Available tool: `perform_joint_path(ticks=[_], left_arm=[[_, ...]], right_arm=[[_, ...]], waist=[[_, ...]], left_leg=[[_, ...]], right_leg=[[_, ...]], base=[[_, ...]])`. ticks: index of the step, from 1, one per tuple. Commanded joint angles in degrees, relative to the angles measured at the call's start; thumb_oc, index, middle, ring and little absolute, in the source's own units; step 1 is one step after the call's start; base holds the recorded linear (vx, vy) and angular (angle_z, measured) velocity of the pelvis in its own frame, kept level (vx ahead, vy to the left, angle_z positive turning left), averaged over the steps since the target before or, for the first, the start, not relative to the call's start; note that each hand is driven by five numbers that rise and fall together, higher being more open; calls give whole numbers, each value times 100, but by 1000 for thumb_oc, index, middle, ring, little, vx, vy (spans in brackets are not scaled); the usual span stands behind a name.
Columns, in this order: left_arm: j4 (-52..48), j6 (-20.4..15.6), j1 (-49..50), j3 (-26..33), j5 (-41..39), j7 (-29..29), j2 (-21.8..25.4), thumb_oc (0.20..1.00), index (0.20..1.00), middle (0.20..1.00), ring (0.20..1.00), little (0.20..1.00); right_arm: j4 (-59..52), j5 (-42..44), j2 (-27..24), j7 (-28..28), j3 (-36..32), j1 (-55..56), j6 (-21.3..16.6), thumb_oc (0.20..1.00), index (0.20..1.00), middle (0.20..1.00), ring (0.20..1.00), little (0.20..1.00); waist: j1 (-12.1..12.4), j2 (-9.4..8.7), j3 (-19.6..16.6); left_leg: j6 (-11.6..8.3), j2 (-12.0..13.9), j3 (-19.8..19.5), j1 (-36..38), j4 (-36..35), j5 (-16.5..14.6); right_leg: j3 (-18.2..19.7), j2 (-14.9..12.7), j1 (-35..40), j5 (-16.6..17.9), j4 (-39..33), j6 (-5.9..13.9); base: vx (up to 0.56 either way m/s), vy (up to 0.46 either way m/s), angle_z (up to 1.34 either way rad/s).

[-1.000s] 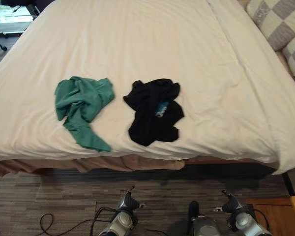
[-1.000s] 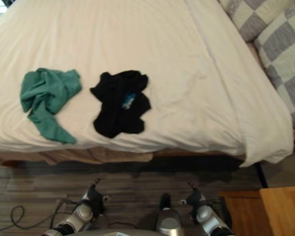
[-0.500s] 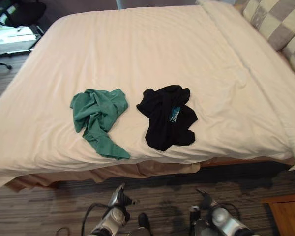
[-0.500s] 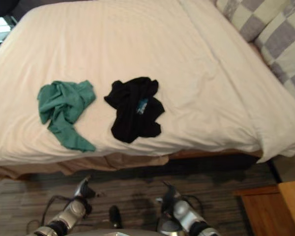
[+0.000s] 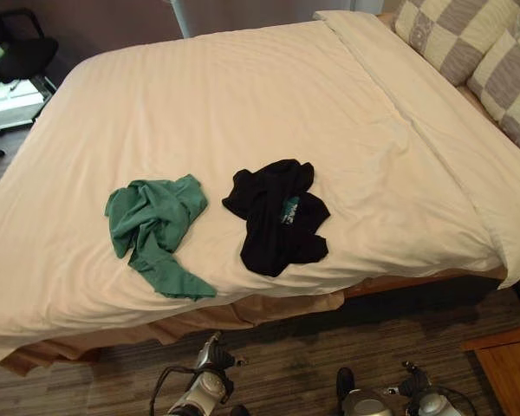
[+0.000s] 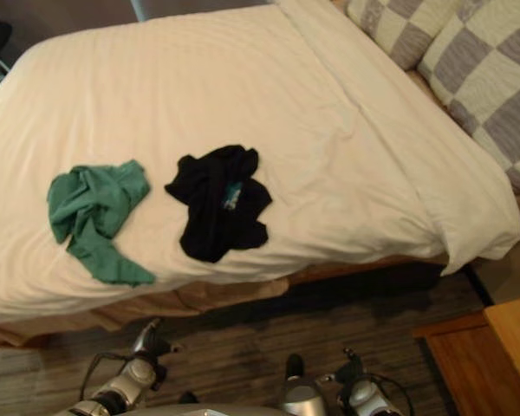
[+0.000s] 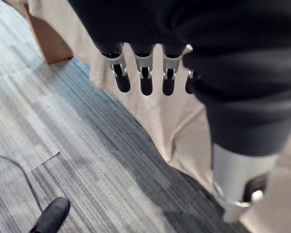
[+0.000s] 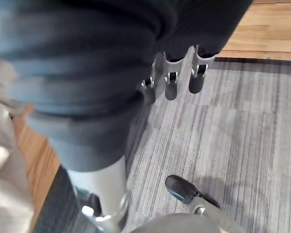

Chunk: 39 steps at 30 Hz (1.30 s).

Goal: Tidy up the quilt and then pick up the clothes from the bed and put them into the laundry hamper.

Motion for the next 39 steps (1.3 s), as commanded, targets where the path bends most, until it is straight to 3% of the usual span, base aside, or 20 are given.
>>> perform_joint_path(ticks=[1, 3, 4, 6, 7, 8, 9, 10, 12, 16, 17, 21, 22, 23, 24, 25, 26, 30, 34, 39], left_arm=[[614, 188, 210, 447, -429, 206, 593, 1000, 1000, 1000, 1000, 1000], [786, 218, 315, 702, -467, 213, 774, 1000, 1000, 1000, 1000, 1000], [1061, 263, 553, 1306, -624, 270, 1280, 1000, 1000, 1000, 1000, 1000], [1112, 263, 592, 1452, -639, 274, 1421, 1000, 1000, 1000, 1000, 1000], [890, 203, 917, 1938, -638, 378, 1905, 1000, 1000, 1000, 1000, 1000], [889, 204, 918, 1938, -638, 378, 1905, 1000, 1000, 1000, 1000, 1000], [392, 78, 1147, 2716, -976, 574, 2283, 1000, 1000, 1000, 1000, 1000], [381, 84, 1157, 2717, -974, 574, 2283, 1000, 1000, 1000, 1000, 1000], [-677, -275, 1130, 3112, -1119, 956, 2769, 1000, 1000, 1000, 1000, 1000], [-2613, -602, 921, 2877, -546, 1338, 3224, 1000, 1000, 1000, 1000, 1000], [-3557, -733, 845, 2721, -217, 1430, 3224, 1000, 1000, 1000, 1000, 1000], [-4696, -831, 909, 2496, 250, 1407, 2974, 1000, 1000, 1000, 1000, 1000], [-5138, -866, 866, 2268, 474, 1373, 2787, 1000, 1000, 1000, 1000, 1000], [-5160, -851, 875, 2291, 488, 1371, 2770, 1000, 1000, 1000, 1000, 1000], [-5388, -830, 675, 2028, 566, 1326, 2632, 1000, 1000, 1000, 1000, 1000], [-4699, -1135, 275, 2263, -31, 971, 3396, 1000, 1000, 1000, 1000, 1000], [-4409, -1025, 18, 1962, 80, 1025, 3605, 1000, 1000, 1000, 1000, 1000], [-3642, -842, -976, 1211, 361, 1269, 4037, 1000, 1000, 1000, 1000, 1000], [-3169, -699, -1781, 834, 595, 1476, 4454, 1000, 1000, 1000, 1000, 1000], [-4336, -487, -1748, 1234, 1189, 1645, 4820, 1000, 1000, 1000, 1000, 1000]], right_arm=[[278, 370, -156, -198, -272, -358, -18, 1000, 1000, 1000, 1000, 1000], [288, 487, -322, -228, -512, -349, -16, 1000, 1000, 1000, 1000, 1000], [168, 703, -775, -286, -1004, -300, -69, 1000, 1000, 1000, 1000, 1000], [87, 755, -897, -356, -1135, -270, -106, 1000, 1000, 1000, 1000, 1000], [-764, 673, -1351, -517, -1579, 81, -182, 1000, 1000, 1000, 1000, 1000], [-766, 672, -1351, -517, -1579, 83, -181, 1000, 1000, 1000, 1000, 1000], [-1973, 303, -1772, -599, -1957, 574, -288, 1000, 1000, 1000, 1000, 1000], [-1999, 296, -1767, -596, -1965, 593, -273, 1000, 1000, 1000, 1000, 1000], [-2929, -259, -2217, -792, -2084, 775, -510, 1000, 1000, 1000, 1000, 1000], [-3970, -952, -2826, -919, -1977, 635, -751, 1000, 1000, 1000, 1000, 1000], [-4580, -1289, -3084, -895, -1817, 517, -855, 1000, 1000, 1000, 1000, 1000], [-5331, -1541, -3339, -775, -1495, 238, -999, 1000, 1000, 1000, 1000, 1000], [-5618, -1691, -3417, -786, -1245, -107, -1044, 1000, 1000, 1000, 1000, 1000], [-5605, -1695, -3423, -789, -1223, -142, -1042, 1000, 1000, 1000, 1000, 1000], [-5926, -1805, -3474, -785, -952, -569, -1021, 1000, 1000, 1000, 1000, 1000], [-6106, -1628, -3708, -664, -810, -907, -1107, 1000, 1000, 1000, 1000, 1000], [-6317, -1634, -3636, -668, -531, -1261, -1165, 1000, 1000, 1000, 1000, 1000], [-6330, -1550, -3673, -771, 109, -2115, -1307, 1000, 1000, 1000, 1000, 1000], [-6135, -1509, -3662, -896, 272, -2393, -1345, 1000, 1000, 1000, 1000, 1000], [-5991, -1604, -3525, -1066, -170, -1983, -1285, 1000, 1000, 1000, 1000, 1000]], waist=[[178, -187, -129], [195, -218, -153], [223, -266, -146], [226, -276, -163], [238, -300, -155], [239, -299, -162], [263, -289, -114], [263, -291, -140], [308, -298, -96], [345, -332, -76], [365, -359, -45], [434, -409, 62], [519, -461, 251], [504, -455, 248], [599, -497, 520], [606, -442, 570], [618, -479, 757], [580, -570, 1096], [506, -610, 1263], [493, -552, 1375]], left_leg=[[-26, -161, -8, 68, -7, -1040], [-34, -173, 13, 58, -7, -1049], [-54, -194, 63, 89, -7, -1075], [-54, -209, 74, 70, -7, -1074], [-46, -242, 96, 95, -7, -1102], [-45, -242, 96, 88, -7, -1101], [-32, -266, 98, 121, -7, -1126], [-29, -269, 94, 91, -7, -1110], [-18, -284, 63, 102, -7, -1135], [-4, -289, 9, 99, -7, -1161], [-2, -282, -26, 94, -7, -1173], [15, -261, -104, -18, -7, -1119], [24, -245, -153, -150, -7, -1078], [27, -246, -154, -170, -7, -1069], [24, -209, -218, -360, -7, -982], [6, -180, -214, -437, 1, -926], [-4, -156, -187, -608, 27, -851], [-66, -31, -97, -1003, 96, -667], [-135, 70, -92, -1344, 150, -515], [-188, 90, -147, -1558, 80, -389]], right_leg=[[130, -605, -49, -613, 53, 476], [134, -634, -49, -578, 39, 501], [119, -690, -12, -532, 14, 565], [123, -705, -34, -508, 1, 584], [109, -757, -4, -466, -30, 645], [109, -757, -11, -465, -30, 645], [87, -794, 26, -460, -31, 695], [85, -796, 0, -445, -37, 690], [30, -838, 38, -455, -29, 735], [26, -863, 51, -460, -39, 760], [18, -862, 55, -472, -40, 768], [5, -855, -16, -462, -37, 754], [3, -852, -112, -457, -24, 751], [5, -853, -133, -450, -21, 748], [-14, -848, -315, -421, 6, 743], [-11, -842, -402, -406, 23, 746], [-15, -843, -587, -373, 73, 759], [28, -806, -1076, -297, 211, 762], [3, -790, -1407, -268, 320, 754], [-70, -776, -1585, -272, 350, 748]], base=[[37, 41, 5], [45, 48, 5], [68, 71, 5], [41, 48, -2], [28, 34, -1], [50, 62, 2], [14, 26, 10], [22, 38, 10], [1, 10, 7], [5, -13, 21], [6, -20, 15], [-60, -45, 3], [-116, -29, -8], [-269, -63, -9], [-197, -36, 11], [-288, -29, 1], [-122, 6, 6], [-164, 5, 1], [-57, -2, -1], [0, -11, 4]])
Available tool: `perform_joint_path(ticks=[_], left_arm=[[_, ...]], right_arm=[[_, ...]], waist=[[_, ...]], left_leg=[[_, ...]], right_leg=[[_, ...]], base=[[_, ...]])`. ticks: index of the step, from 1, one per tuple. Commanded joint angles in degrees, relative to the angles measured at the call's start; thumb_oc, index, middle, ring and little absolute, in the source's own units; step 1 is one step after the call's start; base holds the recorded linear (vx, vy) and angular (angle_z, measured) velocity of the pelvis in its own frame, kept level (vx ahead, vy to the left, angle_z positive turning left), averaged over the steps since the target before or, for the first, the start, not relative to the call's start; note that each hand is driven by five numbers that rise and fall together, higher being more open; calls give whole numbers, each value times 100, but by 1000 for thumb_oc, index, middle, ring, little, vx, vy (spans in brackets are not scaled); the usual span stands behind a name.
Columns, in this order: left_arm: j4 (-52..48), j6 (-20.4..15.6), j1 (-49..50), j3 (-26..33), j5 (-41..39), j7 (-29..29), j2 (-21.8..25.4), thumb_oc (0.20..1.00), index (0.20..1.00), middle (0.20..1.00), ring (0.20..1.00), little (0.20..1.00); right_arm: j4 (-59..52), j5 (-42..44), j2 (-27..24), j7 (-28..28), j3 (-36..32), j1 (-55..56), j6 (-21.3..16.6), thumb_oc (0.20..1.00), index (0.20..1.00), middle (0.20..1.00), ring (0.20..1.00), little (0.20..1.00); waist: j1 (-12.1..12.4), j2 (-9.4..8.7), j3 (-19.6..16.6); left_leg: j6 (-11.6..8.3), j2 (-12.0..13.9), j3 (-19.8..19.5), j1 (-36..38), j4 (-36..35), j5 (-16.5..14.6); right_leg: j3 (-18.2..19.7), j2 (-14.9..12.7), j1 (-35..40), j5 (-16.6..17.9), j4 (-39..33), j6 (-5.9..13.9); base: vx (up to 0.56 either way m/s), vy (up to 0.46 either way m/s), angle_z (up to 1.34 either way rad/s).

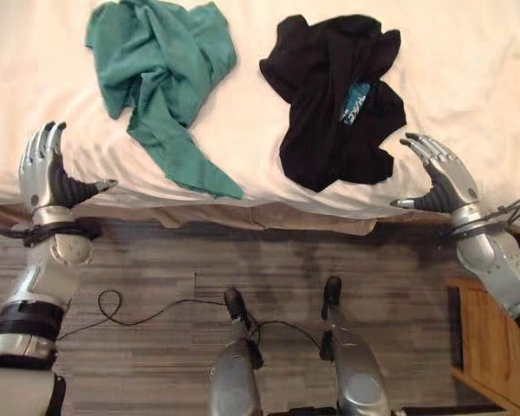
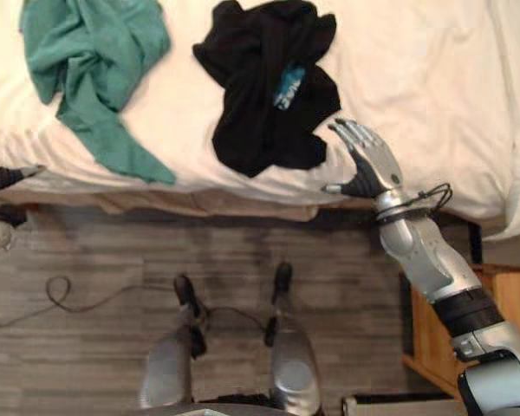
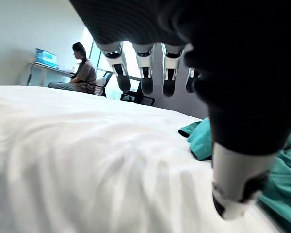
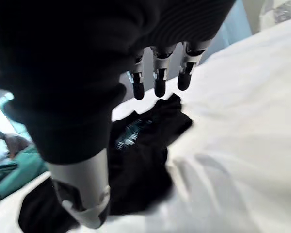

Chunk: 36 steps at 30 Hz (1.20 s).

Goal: Tidy up the quilt and then pick up the clothes from the bed and put them into the laundry hamper.

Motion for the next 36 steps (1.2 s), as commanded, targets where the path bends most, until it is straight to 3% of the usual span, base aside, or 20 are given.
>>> perform_joint_path(ticks=[1, 13, 20, 27, 28, 29, 30, 32, 36], left_arm=[[-378, -29, -74, 584, 584, 439, 345, 1000, 1000, 1000, 1000, 1000], [-438, 268, -686, 488, 1018, 352, 643, 1000, 1000, 1000, 1000, 1000], [-95, 523, -1211, 172, 1192, 209, 615, 1000, 1000, 1000, 1000, 1000], [655, 862, -1670, -139, 1458, -88, 613, 1000, 1000, 1000, 1000, 1000], [681, 854, -1710, -175, 1458, -87, 619, 947, 947, 947, 947, 947], [840, 865, -1707, -229, 1479, -165, 596, 674, 674, 674, 674, 674], [947, 858, -1692, -263, 1473, -221, 557, 200, 200, 200, 200, 200], [976, 790, -1439, -169, 1463, -331, 442, 200, 200, 200, 200, 200], [474, 313, -47, 414, 592, -333, -698, 200, 200, 200, 200, 200]], right_arm=[[-99, 51, 23, -373, -314, -24, -77, 1000, 1000, 1000, 1000, 1000], [12, 36, 242, -182, -242, 47, -126, 1000, 1000, 1000, 1000, 1000], [-146, 266, 372, -135, -353, -88, -195, 1000, 1000, 1000, 1000, 1000], [-612, 665, 599, -31, -636, -90, -404, 1000, 1000, 1000, 1000, 1000], [-623, 674, 605, -19, -653, -80, -402, 1000, 1000, 1000, 1000, 1000], [-757, 758, 649, 21, -730, -49, -471, 1000, 1000, 1000, 1000, 1000], [-840, 819, 680, 36, -812, 2, -505, 1000, 1000, 1000, 1000, 1000], [-1108, 865, 784, 59, -997, 128, -594, 1000, 1000, 1000, 1000, 1000], [-1489, 924, 991, 81, -979, 161, -666, 1000, 1000, 1000, 1000, 1000]], waist=[[-65, -114, -334], [-212, -39, -156], [-383, -181, -36], [-640, -452, -121], [-633, -456, -131], [-653, -486, -161], [-656, -499, -190], [-656, -517, -243], [-440, -424, -562]], left_leg=[[-545, 478, 20, 209, 70, -175], [-647, 629, 126, 126, -6, -104], [-754, 792, 150, -281, -6, 25], [-939, 1126, 177, -798, -6, 58], [-939, 1128, 176, -814, -6, 61], [-947, 1172, 207, -835, -6, 75], [-947, 1190, 217, -834, -6, 78], [-947, 1232, 240, -781, -6, 84], [-947, 1252, 225, -377, -6, 29]], right_leg=[[-60, -341, 31, -988, 362, 403], [-34, -248, -202, -924, 320, 408], [-21, -105, -617, -796, 272, 416], [-56, 166, -1060, -742, 123, 523], [-56, 169, -1075, -738, 122, 521], [-67, 188, -1111, -728, 115, 526], [-58, 210, -1109, -734, 103, 516], [-68, 223, -1057, -764, 86, 502], [-126, 244, -582, -937, 20, 377]], base=[[3, -22, 8], [-9, -13, -4], [-23, -36, -8], [16, -52, -13], [-1, -57, -16], [11, -47, -16], [29, -75, -15], [48, -67, -15], [81, -44, -11]])
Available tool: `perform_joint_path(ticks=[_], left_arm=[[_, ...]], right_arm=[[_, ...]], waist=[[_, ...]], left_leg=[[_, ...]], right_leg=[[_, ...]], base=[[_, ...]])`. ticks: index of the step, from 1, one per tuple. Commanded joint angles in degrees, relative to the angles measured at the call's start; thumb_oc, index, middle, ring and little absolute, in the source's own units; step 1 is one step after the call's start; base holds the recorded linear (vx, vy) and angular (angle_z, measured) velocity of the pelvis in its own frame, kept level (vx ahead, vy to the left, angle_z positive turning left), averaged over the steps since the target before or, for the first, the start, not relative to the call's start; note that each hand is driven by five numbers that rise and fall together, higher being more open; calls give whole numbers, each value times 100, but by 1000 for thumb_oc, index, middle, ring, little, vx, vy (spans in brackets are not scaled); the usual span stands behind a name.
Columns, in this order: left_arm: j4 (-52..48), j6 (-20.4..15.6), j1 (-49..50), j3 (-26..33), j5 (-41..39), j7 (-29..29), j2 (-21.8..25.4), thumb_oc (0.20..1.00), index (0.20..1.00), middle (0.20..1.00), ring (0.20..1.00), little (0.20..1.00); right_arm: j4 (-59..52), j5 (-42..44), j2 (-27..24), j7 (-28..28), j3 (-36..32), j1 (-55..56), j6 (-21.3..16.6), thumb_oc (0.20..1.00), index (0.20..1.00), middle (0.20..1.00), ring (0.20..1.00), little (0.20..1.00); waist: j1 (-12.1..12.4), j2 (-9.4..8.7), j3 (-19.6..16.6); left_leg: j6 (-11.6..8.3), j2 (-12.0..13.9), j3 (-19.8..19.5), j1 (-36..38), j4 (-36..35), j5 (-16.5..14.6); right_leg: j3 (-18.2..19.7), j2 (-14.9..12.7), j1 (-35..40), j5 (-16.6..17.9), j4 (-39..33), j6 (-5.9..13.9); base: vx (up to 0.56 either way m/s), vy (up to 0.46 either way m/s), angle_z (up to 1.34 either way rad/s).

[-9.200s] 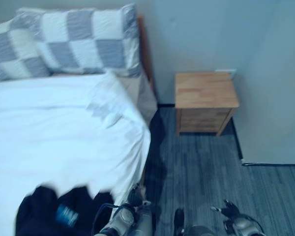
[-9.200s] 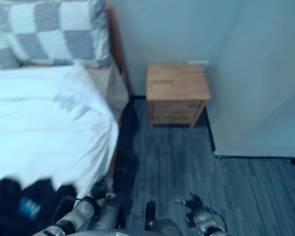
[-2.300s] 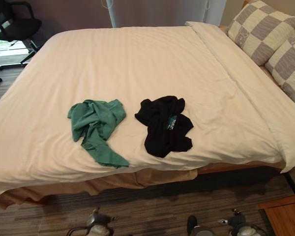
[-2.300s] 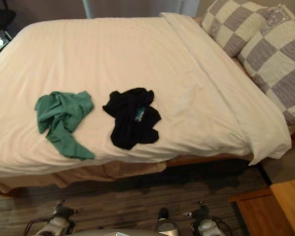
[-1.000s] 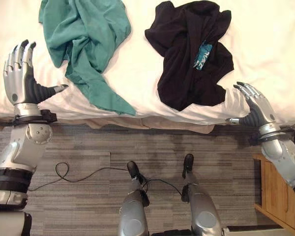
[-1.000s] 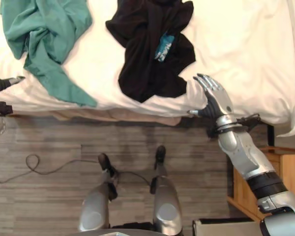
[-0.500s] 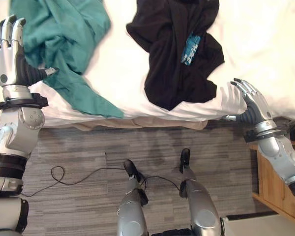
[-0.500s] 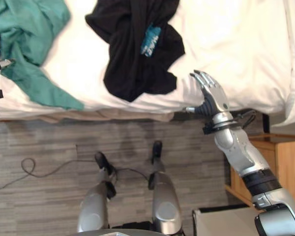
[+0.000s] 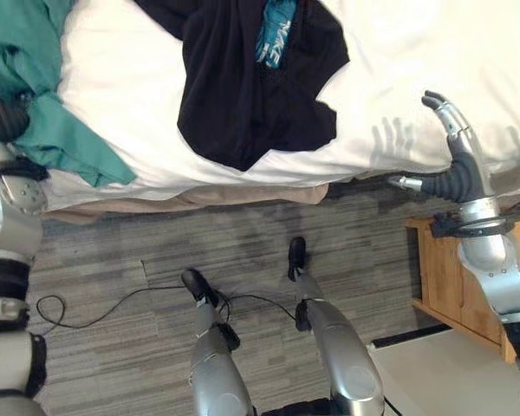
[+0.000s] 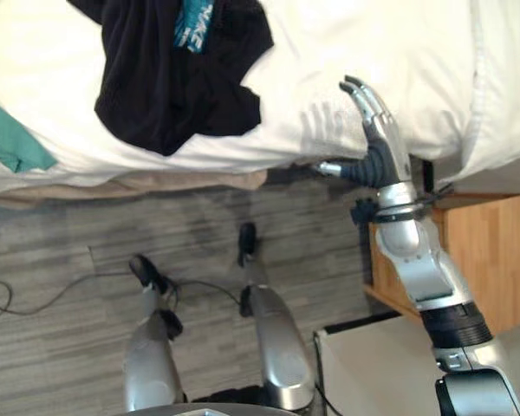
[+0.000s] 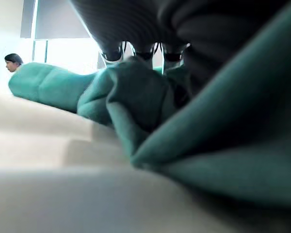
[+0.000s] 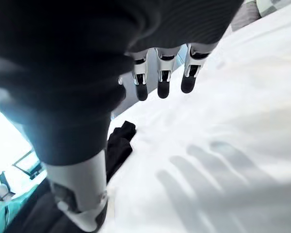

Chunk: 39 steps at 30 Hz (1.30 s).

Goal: Tidy up the quilt and then pick up the clothes from the bed and put them into the laundry hamper.

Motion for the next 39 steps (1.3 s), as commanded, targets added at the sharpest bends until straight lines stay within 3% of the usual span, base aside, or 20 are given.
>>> perform_joint_path(ticks=[1, 2, 4, 6, 9, 10, 13, 14, 16, 17, 21, 25, 30, 33, 34, 39], left_arm=[[12, -419, 1068, -318, -642, -250, -873, 200, 200, 200, 200, 200], [-105, -521, 1384, -203, -888, -227, -1262, 200, 200, 200, 200, 200], [-454, -865, 2262, -173, -1764, -250, -2334, 200, 200, 200, 200, 200], [-664, -1027, 2697, -148, -2195, -368, -2642, 200, 200, 200, 200, 200], [-1195, -1473, 3676, -221, -3677, -925, -3063, 200, 200, 200, 200, 200], [-1342, -1565, 4002, -328, -3997, -1267, -3042, 200, 200, 200, 200, 200], [-1457, -1637, 4235, -428, -4112, -1512, -2949, 200, 200, 200, 200, 200], [-1501, -1687, 4281, -471, -4268, -1665, -2815, 200, 200, 200, 200, 200], [-1528, -1702, 4296, -431, -4466, -1773, -2696, 200, 200, 200, 200, 200], [-1596, -1694, 4353, -390, -4517, -1924, -2603, 200, 200, 200, 200, 200], [-1818, -1634, 4506, -379, -4517, -2152, -2536, 200, 200, 200, 200, 200], [-1902, -1556, 4260, -560, -4492, -2329, -2531, 200, 200, 200, 200, 200], [-1774, -1436, 3897, -606, -4409, -2355, -2706, 200, 200, 200, 200, 200], [-1780, -1387, 3843, -592, -4360, -2353, -2793, 200, 200, 200, 200, 200], [-1803, -1349, 3878, -553, -4269, -2353, -2885, 200, 200, 200, 200, 200], [-1732, -1195, 4139, -357, -4206, -2362, -3209, 200, 200, 200, 200, 200]], right_arm=[[-75, 211, 79, -39, 146, -61, -270, 1000, 1000, 1000, 1000, 1000], [-78, 211, 151, -6, 298, -121, -233, 1000, 1000, 1000, 1000, 1000], [522, 94, 320, -14, 881, -651, 35, 1000, 1000, 1000, 1000, 1000], [941, -53, 298, -68, 1209, -1112, 240, 1000, 1000, 1000, 1000, 1000], [2366, -100, 138, -184, 1850, -2413, 719, 1000, 1000, 1000, 1000, 1000], [3088, 45, 99, -225, 2029, -2932, 863, 1000, 1000, 1000, 1000, 1000], [3932, 208, 58, -268, 2213, -3372, 943, 1000, 1000, 1000, 1000, 1000], [4812, 332, -73, -234, 2403, -3744, 1029, 1000, 1000, 1000, 1000, 1000], [5563, 477, -338, -167, 2529, -3952, 1132, 1000, 1000, 1000, 1000, 1000], [6054, 618, -544, 2, 2597, -3931, 1124, 200, 200, 200, 200, 200], [6005, 533, -648, 279, 2568, -3202, 1085, 200, 200, 200, 200, 200], [5373, 619, -432, 394, 1758, -1516, 1000, 200, 200, 200, 200, 200], [4654, 948, -123, 541, 1106, -319, 805, 200, 200, 200, 200, 200], [4248, 1257, 132, 593, 715, 164, 707, 200, 200, 200, 200, 200], [3928, 1593, 477, 668, 400, 586, 602, 200, 200, 200, 200, 200], [2911, 1974, 1200, 973, -136, 1630, 448, 200, 200, 200, 200, 200]], waist=[[93, -138, -833], [139, -96, -892], [505, 58, -937], [671, 154, -903], [1167, 427, -667], [1317, 569, -545], [1460, 733, -439], [1567, 865, -360], [1624, 973, -300], [1649, 1027, -281], [1602, 1004, -400], [1386, 846, -683], [1065, 616, -1013], [951, 473, -1145], [837, 371, -1318], [577, 180, -1746]], left_leg=[[-616, 459, -100, 266, -4, -253], [-616, 438, -106, 364, -4, -288], [-574, 272, -172, 548, -4, -289], [-540, 169, -290, 592, -4, -323], [-460, -68, -586, 468, -4, -296], [-431, -136, -701, 386, -4, -263], [-469, -179, -826, 321, -4, -333], [-463, -214, -884, 169, -4, -272], [-466, -229, -898, 31, -4, -221], [-470, -224, -893, -41, -4, -186], [-465, -218, -863, 51, -4, -191], [-369, -302, -814, 391, -4, -389], [-279, -365, -666, 815, -4, -608], [-185, -405, -544, 925, -4, -572], [-139, -426, -457, 1069, -4, -645], [-16, -511, -253, 1472, -4, -850]], right_leg=[[-256, -553, 411, -1098, 1, 592], [-263, -570, 536, -1139, -4, 574], [-352, -657, 838, -1156, -5, 446], [-415, -719, 954, -1169, 2, 421], [-609, -893, 995, -1159, 95, 402], [-686, -957, 977, -1152, 158, 410], [-726, -1009, 984, -1259, 211, 478], [-787, -1065, 892, -1262, 275, 489], [-838, -1095, 776, -1257, 332, 505], [-864, -1100, 714, -1255, 342, 521], [-836, -1047, 832, -1265, 255, 525], [-748, -1035, 1148, -1223, 99, 546], [-703, -1065, 1481, -1220, -3, 573], [-678, -1091, 1517, -1109, -32, 560], [-594, -1100, 1571, -1122, -32, 591], [-380, -1140, 1736, -1107, -32, 654]], base=[[86, -27, 8], [111, -32, 18], [25, -26, 15], [-7, -14, 46], [-41, -27, 73], [-53, -21, 47], [22, -32, 68], [-105, -19, 51], [-97, 6, 28], [-68, 14, 27], [-20, 9, 10], [33, 22, -11], [72, 22, -18], [2, 52, -24], [84, 92, -28], [91, 126, -39]])
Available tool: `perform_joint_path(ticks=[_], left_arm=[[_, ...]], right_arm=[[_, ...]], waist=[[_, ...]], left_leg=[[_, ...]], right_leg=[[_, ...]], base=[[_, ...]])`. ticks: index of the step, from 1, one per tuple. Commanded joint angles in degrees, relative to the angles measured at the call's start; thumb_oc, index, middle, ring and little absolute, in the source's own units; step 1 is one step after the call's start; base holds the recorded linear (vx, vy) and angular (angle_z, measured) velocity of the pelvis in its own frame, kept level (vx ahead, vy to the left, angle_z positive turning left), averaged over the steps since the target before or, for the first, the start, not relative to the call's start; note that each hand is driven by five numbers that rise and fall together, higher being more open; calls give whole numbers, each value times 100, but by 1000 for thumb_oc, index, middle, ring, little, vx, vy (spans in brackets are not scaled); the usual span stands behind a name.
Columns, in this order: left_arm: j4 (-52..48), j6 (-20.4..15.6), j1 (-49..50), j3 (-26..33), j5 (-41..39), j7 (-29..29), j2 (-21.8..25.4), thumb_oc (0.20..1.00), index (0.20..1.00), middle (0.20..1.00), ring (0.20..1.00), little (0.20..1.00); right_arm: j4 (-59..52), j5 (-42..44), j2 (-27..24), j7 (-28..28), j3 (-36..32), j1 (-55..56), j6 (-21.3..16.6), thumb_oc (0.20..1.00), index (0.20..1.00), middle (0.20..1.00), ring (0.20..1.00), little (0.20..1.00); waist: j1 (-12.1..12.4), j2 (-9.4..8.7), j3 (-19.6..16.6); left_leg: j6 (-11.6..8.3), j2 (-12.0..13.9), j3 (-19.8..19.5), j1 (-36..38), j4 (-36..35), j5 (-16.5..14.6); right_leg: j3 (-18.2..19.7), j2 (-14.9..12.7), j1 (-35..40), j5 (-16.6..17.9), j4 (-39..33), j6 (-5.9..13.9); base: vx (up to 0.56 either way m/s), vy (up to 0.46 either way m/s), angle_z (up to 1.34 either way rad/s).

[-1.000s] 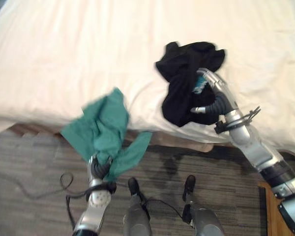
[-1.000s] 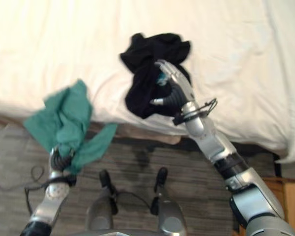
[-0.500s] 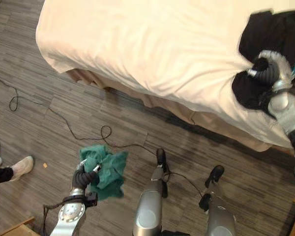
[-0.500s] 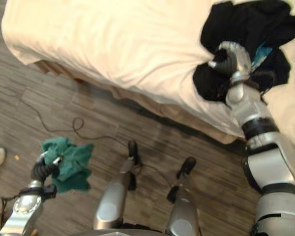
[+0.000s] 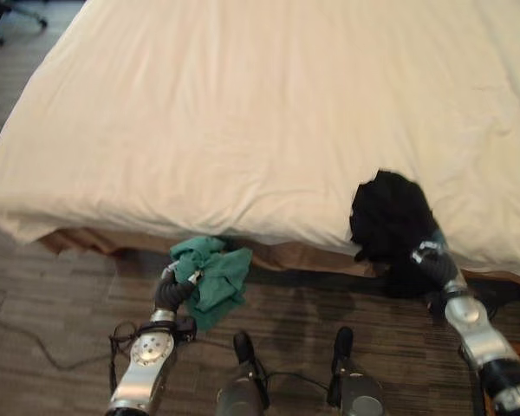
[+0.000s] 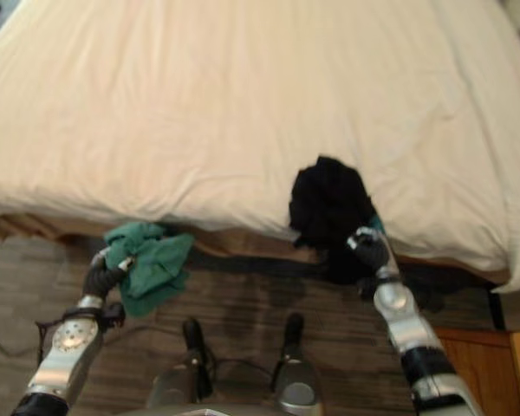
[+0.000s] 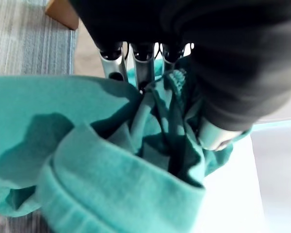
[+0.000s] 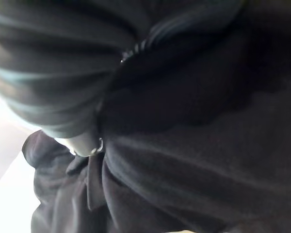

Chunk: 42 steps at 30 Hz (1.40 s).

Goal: Tidy up the quilt and then pick up the clothes from the bed and put them into the laundry hamper.

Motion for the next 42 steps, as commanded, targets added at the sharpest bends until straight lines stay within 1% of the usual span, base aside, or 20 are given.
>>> perform_joint_path(ticks=[1, 9, 14, 17, 18, 20, 21, 22, 25, 27, 29, 30, 33, 34, 36, 38, 39, 40, 41, 42], left_arm=[[6, -141, 146, 258, 97, 25, 45, 200, 200, 200, 200, 200], [180, -50, 350, 214, 205, 71, -165, 200, 200, 200, 200, 200], [147, 17, 367, -188, 399, 155, -408, 200, 200, 200, 200, 200], [207, 55, 339, -299, 405, 266, -426, 200, 200, 200, 200, 200], [255, 53, 298, -357, 373, 368, -426, 200, 200, 200, 200, 200], [300, 25, 270, -518, 208, 561, -466, 200, 200, 200, 200, 200], [301, 24, 268, -517, 208, 561, -465, 200, 200, 200, 200, 200], [354, -32, 265, -506, 137, 652, -509, 200, 200, 200, 200, 200], [534, -99, 85, -668, 163, 828, -606, 200, 200, 200, 200, 200], [654, -129, 19, -729, 104, 916, -679, 200, 200, 200, 200, 200], [707, -175, 23, -649, 27, 976, -757, 200, 200, 200, 200, 200], [709, -185, 59, -592, -9, 981, -761, 200, 200, 200, 200, 200], [695, -209, 372, -442, -43, 862, -713, 200, 200, 200, 200, 200], [739, -167, 521, -353, -65, 779, -656, 200, 200, 200, 200, 200], [844, -145, 656, -323, -76, 731, -672, 200, 200, 200, 200, 200], [866, -81, 723, -313, 54, 668, -534, 200, 200, 200, 200, 200], [905, -66, 719, -304, 133, 658, -444, 200, 200, 200, 200, 200], [1394, 46, 425, -196, 111, 680, -344, 200, 200, 200, 200, 200], [1421, 33, 397, -195, 109, 677, -345, 200, 200, 200, 200, 200], [1631, -17, 216, -106, 134, 862, -168, 200, 200, 200, 200, 200]], right_arm=[[-478, 364, 93, 156, -239, 195, -256, 200, 200, 200, 200, 200], [-949, 516, 530, 375, -190, 627, -254, 200, 200, 200, 200, 200], [-863, 627, 729, 540, 200, 744, -238, 200, 200, 200, 200, 200], [-597, 564, 980, 639, 504, 880, -202, 200, 200, 200, 200, 200], [-493, 493, 1067, 560, 578, 912, -205, 200, 200, 200, 200, 200], [-326, 462, 1216, 404, 687, 1015, -168, 200, 200, 200, 200, 200], [-322, 461, 1218, 403, 688, 1012, -170, 200, 200, 200, 200, 200], [-22, 455, 1310, 290, 928, 897, -144, 200, 200, 200, 200, 200], [225, 425, 1269, 117, 1238, 469, -93, 200, 200, 200, 200, 200], [209, 393, 1126, -11, 1223, 382, -148, 200, 200, 200, 200, 200], [258, 413, 996, -147, 1100, 247, -135, 200, 200, 200, 200, 200], [235, 465, 995, -160, 1082, 183, -127, 200, 200, 200, 200, 200], [92, 573, 987, -133, 908, 260, -158, 200, 200, 200, 200, 200], [65, 663, 997, -94, 738, 431, -151, 200, 200, 200, 200, 200], [25, 713, 1017, -37, 628, 628, -118, 200, 200, 200, 200, 200], [-79, 721, 1079, 22, 352, 875, -112, 200, 200, 200, 200, 200], [-87, 795, 1150, 42, 258, 950, -133, 200, 200, 200, 200, 200], [-199, 839, 1194, 108, 230, 972, -145, 200, 200, 200, 200, 200], [-202, 839, 1195, 109, 225, 961, -141, 200, 200, 200, 200, 200], [-166, 850, 1249, 85, 242, 1048, -177, 200, 200, 200, 200, 200]], waist=[[-67, -252, -306], [-192, -449, -624], [-176, -591, -662], [-122, -603, -524], [-126, -581, -438], [-270, -527, -319], [-263, -522, -342], [-160, -425, -229], [70, -304, -218], [289, -196, -127], [427, -122, -66], [453, -134, -43], [596, -230, -87], [677, -256, -171], [719, -210, -223], [769, -210, -264], [775, -177, -190], [590, -149, -162], [587, -165, -159], [479, -90, -116]], left_leg=[[-275, 331, 22, 381, 4, -409], [-139, 180, 174, 853, 4, -663], [-85, 125, 158, 993, 4, -745], [-23, 73, 37, 995, 4, -769], [-22, 89, -101, 929, 4, -753], [15, 90, -394, 779, 4, -657], [12, 98, -386, 751, 4, -645], [44, -8, -764, 589, 4, -602], [50, -123, -1240, 320, 4, -468], [-34, -166, -1403, 12, 4, -267], [19, -23, -540, -89, 66, -195], [43, 87, 9, -40, 277, -304], [32, 264, 662, 4, 1058, -744], [68, 310, 817, 61, 1220, -886], [134, 199, 653, 109, 1118, -929], [234, -104, 297, 204, 787, -914], [318, -217, 82, 225, 652, -959], [393, -360, -107, 305, 509, -984], [408, -389, -104, 300, 495, -975], [458, -414, -282, 364, 374, -975]], right_leg=[[-60, -290, 244, -807, -31, 414], [104, -368, 551, -724, -31, 497], [37, -442, 737, -700, -7, 538], [109, -463, 614, -858, 595, 550], [343, -371, 552, -975, 741, 580], [1399, 98, 370, -1309, 823, 421], [1409, 107, 333, -1299, 828, 414], [1902, 344, 336, -1359, 604, 254], [1667, 385, 580, -1312, 111, 152], [1136, 319, 666, -1374, -31, 148], [328, 157, 691, -1444, -31, 198], [-21, 79, 756, -1428, -31, 209], [-989, -52, 1079, -1493, -13, 57], [-1460, -59, 1262, -1529, 31, 9], [-1658, -112, 1348, -1503, 172, 37], [-2082, -485, 1319, -1374, 953, 139], [-2136, -734, 1196, -1096, 1527, 311], [-1839, -984, 926, -788, 2184, 509], [-1831, -1020, 901, -790, 2216, 524], [-1364, -961, 698, -798, 2474, 548]], base=[[71, 128, -33], [46, 104, -21], [13, 40, -2], [-38, 5, 6], [-51, -56, 19], [-52, -36, 30], [-36, -60, 47], [-7, -96, 86], [15, -125, 123], [-132, -89, 99], [-244, -70, 223], [-138, -67, 268], [-79, -68, 231], [-53, -21, 225], [131, 157, 309], [215, 233, 252], [202, 294, 237], [131, 228, 200], [72, 268, 203], [33, 194, 182]])
